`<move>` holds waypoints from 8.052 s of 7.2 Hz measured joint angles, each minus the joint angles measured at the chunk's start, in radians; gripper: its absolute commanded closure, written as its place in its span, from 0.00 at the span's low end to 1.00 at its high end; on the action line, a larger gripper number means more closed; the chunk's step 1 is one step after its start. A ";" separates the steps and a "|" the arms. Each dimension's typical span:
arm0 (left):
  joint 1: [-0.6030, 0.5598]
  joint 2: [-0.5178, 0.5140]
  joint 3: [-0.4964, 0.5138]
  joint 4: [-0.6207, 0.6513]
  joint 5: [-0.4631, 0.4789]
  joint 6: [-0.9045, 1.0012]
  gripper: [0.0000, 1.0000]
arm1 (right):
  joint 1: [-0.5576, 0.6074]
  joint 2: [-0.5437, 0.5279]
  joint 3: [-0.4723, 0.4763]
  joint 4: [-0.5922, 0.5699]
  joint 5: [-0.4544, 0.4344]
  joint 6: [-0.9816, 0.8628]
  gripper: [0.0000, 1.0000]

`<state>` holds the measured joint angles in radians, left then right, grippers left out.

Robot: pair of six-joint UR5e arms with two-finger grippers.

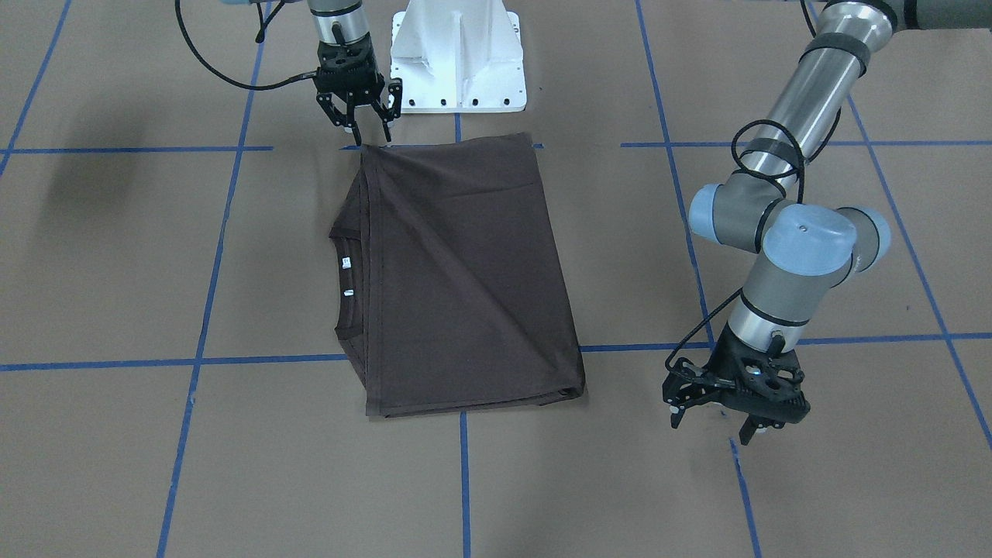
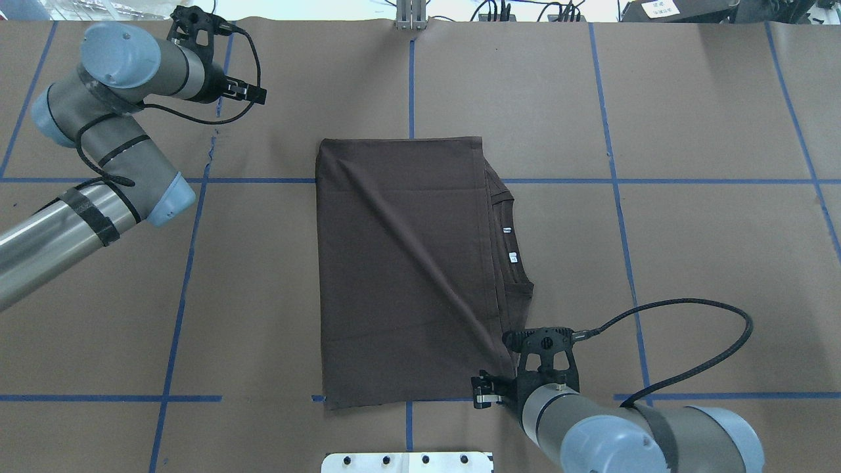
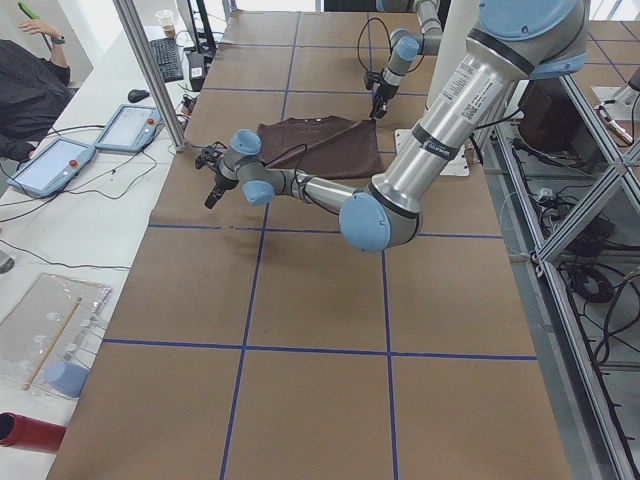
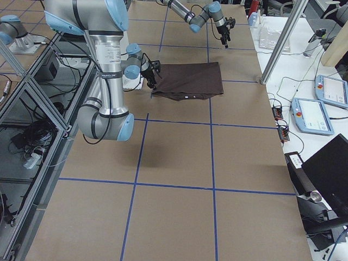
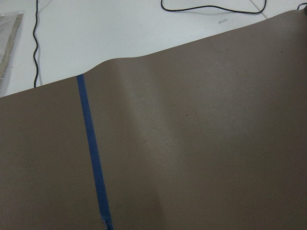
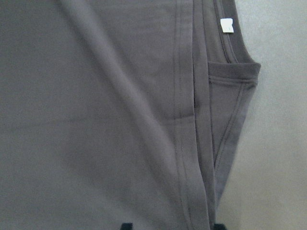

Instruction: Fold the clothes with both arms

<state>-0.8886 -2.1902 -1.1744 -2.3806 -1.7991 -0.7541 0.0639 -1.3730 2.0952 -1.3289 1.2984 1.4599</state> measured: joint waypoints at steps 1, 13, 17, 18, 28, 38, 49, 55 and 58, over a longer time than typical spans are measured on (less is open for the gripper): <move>0.034 0.033 -0.067 0.007 -0.001 -0.062 0.00 | 0.044 -0.032 0.006 0.104 0.037 0.004 0.00; 0.790 0.443 -0.734 0.095 0.409 -1.089 0.54 | 0.260 -0.064 -0.002 0.251 0.085 0.228 0.00; 0.837 0.438 -0.732 0.103 0.434 -1.119 0.54 | 0.260 -0.066 -0.005 0.251 0.085 0.229 0.00; 0.845 0.438 -0.730 0.103 0.435 -1.124 0.57 | 0.260 -0.066 -0.006 0.251 0.085 0.230 0.00; 0.852 0.403 -0.734 0.103 0.431 -1.127 1.00 | 0.218 0.111 -0.028 -0.075 0.078 0.373 0.08; 0.851 0.382 -0.735 0.101 0.422 -1.125 1.00 | 0.009 0.140 -0.132 -0.279 -0.057 0.388 0.36; 0.849 0.382 -0.745 0.103 0.422 -1.121 1.00 | 0.012 0.150 -0.144 -0.272 -0.074 0.385 1.00; 0.786 0.383 -1.156 0.504 0.263 -1.066 1.00 | 0.027 0.177 0.141 -0.432 -0.054 0.381 1.00; 0.728 0.273 -1.247 0.767 0.219 -1.023 1.00 | 0.044 0.238 0.179 -0.555 -0.019 0.378 1.00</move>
<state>-0.1608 -1.9169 -2.4211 -1.6132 -1.5801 -1.7766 0.1077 -1.1352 2.2745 -1.8834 1.2789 1.8379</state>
